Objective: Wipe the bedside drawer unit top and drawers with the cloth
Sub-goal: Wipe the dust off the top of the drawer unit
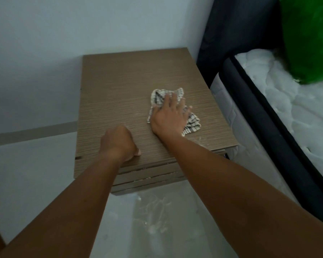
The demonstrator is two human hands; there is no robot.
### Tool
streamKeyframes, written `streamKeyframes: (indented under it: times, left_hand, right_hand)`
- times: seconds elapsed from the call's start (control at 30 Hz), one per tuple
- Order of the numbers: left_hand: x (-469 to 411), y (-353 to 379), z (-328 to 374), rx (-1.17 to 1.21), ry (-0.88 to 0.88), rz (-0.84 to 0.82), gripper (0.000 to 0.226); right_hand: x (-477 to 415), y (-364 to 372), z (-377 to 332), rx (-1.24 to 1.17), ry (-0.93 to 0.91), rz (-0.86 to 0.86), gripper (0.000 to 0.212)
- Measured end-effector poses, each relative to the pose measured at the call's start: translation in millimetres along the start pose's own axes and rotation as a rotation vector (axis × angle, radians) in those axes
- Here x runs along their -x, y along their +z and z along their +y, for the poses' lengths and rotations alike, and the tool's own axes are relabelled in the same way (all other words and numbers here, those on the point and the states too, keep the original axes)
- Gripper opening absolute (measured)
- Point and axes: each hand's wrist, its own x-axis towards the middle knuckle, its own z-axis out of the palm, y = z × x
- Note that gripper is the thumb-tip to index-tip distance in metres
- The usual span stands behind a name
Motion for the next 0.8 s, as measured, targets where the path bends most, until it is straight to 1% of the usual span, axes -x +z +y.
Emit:
streamKeyframes:
  times: [0.07,0.1,0.13,0.17,0.23,0.3,0.33,0.37,0.43,0.5,0.57,0.7,0.8]
  left_hand:
    - [2.7,7.0,4.2,-0.003,-0.013,-0.005,0.069]
    - [5.8,10.7,8.0,-0.044,-0.018,-0.009,0.080]
    - [10.6,14.0,12.3,-0.101,-0.015,-0.003,0.085]
    - [15.8,16.7,16.4,-0.154,0.004,0.019,0.083]
    - [26.5,18.7,24.3,-0.198,0.079,0.065,0.060]
    - [35.3,17.8,27.6,-0.174,0.119,0.063,0.041]
    - [38.3,16.8,26.9,-0.149,0.122,0.057,0.038]
    - [40.6,15.8,25.7,-0.126,0.120,0.047,0.039]
    - [44.8,14.9,24.2,-0.105,0.123,0.026,0.051]
    - [47.0,15.1,23.1,-0.106,0.130,0.019,0.062]
    - [47.2,15.5,21.3,-0.101,0.135,0.011,0.068]
    - [44.4,18.5,16.8,-0.088,0.147,-0.008,0.077]
    - [44.8,20.6,13.8,-0.083,0.173,0.016,0.077]
  right_hand:
    - [10.5,-4.5,19.0,-0.024,0.098,0.035,0.066]
    - [16.8,-7.3,27.8,-0.029,0.134,0.044,0.065]
    - [22.9,-10.4,35.5,-0.033,0.160,0.049,0.065]
    - [29.0,-13.2,42.6,-0.034,0.179,0.051,0.065]
    - [39.0,-18.2,57.2,-0.022,0.201,0.060,0.064]
    - [46.0,-23.3,74.2,-0.007,0.212,0.066,0.062]
    - [48.6,-26.0,83.5,0.000,0.211,0.073,0.061]
    - [50.3,-28.6,93.1,0.006,0.207,0.084,0.059]
    - [52.1,-34.1,113.4,-0.010,0.207,0.125,0.055]
    - [53.8,-36.9,131.0,-0.059,0.206,0.181,0.050]
    - [59.4,-34.2,138.9,-0.107,0.179,0.237,0.047]
    - [82.0,-20.0,127.5,-0.192,0.094,0.320,0.043]
    - [107.9,-8.3,105.9,-0.273,-0.013,0.298,0.042]
